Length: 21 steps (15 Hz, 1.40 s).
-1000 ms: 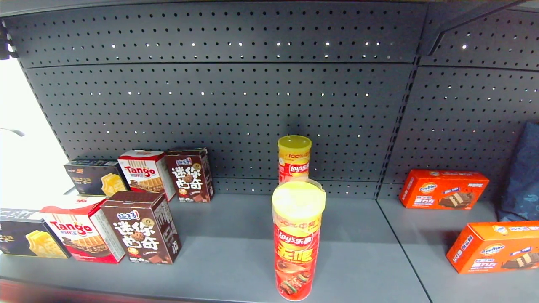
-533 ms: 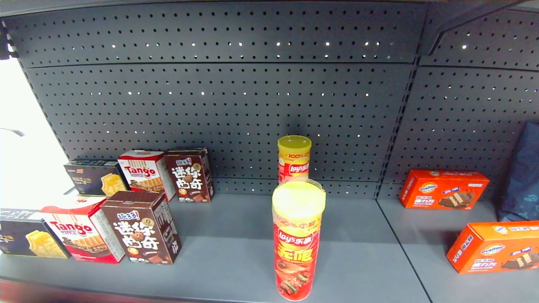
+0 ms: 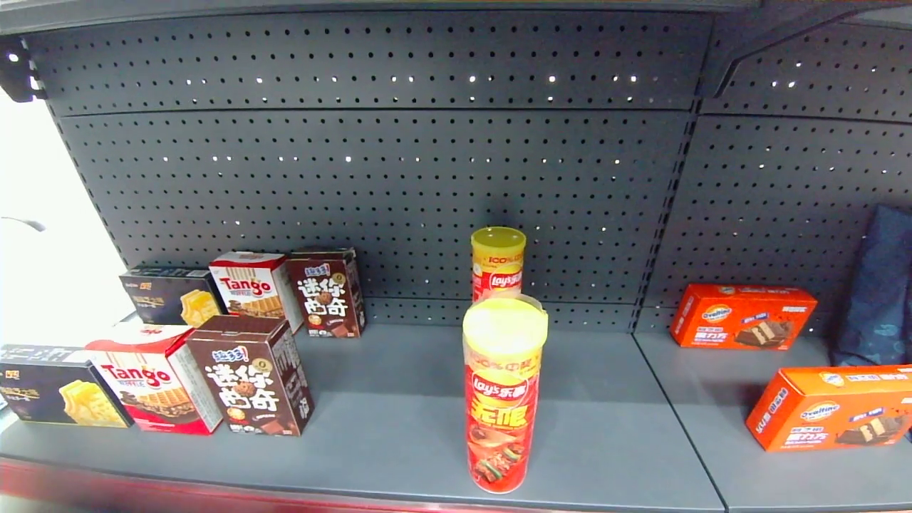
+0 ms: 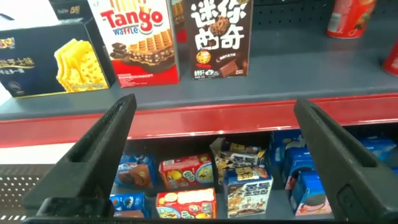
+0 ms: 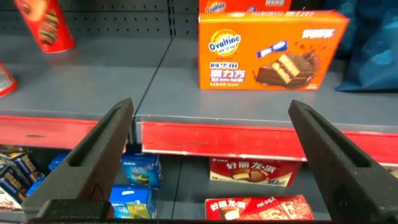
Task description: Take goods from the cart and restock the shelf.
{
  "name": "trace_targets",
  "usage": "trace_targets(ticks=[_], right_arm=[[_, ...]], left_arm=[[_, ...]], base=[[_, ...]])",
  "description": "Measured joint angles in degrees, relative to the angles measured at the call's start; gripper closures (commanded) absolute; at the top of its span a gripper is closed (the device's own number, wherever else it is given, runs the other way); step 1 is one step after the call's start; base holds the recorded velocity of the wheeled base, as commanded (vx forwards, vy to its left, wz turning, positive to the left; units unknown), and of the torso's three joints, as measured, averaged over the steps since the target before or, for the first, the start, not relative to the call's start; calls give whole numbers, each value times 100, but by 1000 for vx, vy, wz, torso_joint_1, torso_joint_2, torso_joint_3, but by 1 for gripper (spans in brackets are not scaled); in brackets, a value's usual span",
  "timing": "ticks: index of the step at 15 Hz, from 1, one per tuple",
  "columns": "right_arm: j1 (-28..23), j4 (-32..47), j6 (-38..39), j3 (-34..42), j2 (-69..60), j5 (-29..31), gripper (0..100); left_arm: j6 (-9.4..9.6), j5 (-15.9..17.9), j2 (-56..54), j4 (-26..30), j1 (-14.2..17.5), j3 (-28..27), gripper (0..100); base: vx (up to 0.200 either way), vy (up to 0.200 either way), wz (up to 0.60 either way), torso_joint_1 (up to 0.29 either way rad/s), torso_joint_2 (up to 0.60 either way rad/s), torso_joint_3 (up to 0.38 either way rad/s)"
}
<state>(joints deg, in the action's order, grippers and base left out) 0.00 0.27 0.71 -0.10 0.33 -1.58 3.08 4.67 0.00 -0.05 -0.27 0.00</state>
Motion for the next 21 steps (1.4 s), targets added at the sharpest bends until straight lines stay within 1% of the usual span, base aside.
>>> trace_targets(ticks=[1, 2, 4, 7, 8, 20, 21], right_arm=[[0, 6, 0, 0, 0, -5, 0], [0, 6, -6, 0, 0, -5, 0], [0, -5, -16, 0, 0, -7, 0], [0, -2, -17, 0, 0, 2, 0], [0, -5, -17, 0, 0, 2, 0], [0, 0, -9, 0, 2, 9, 0], [0, 0, -9, 0, 2, 11, 0]], left_arm=[[30, 9, 0, 5, 0, 0, 0], [66, 20, 0, 7, 0, 0, 0], [79, 28, 0, 12, -9, 0, 0], [79, 28, 0, 5, -11, 0, 0], [79, 26, 0, 5, -9, 0, 0], [61, 20, 0, 7, -6, 0, 0], [61, 20, 0, 7, -6, 0, 0]], base=[[0, 0, 0, 0, 0, 0], [0, 200, 0, 22, 2, 7], [0, 0, 0, 0, 0, 0], [0, 0, 0, 0, 0, 0], [0, 0, -600, 12, 7, -2], [0, 0, 0, 0, 0, 0], [0, 200, 0, -2, 7, 2]])
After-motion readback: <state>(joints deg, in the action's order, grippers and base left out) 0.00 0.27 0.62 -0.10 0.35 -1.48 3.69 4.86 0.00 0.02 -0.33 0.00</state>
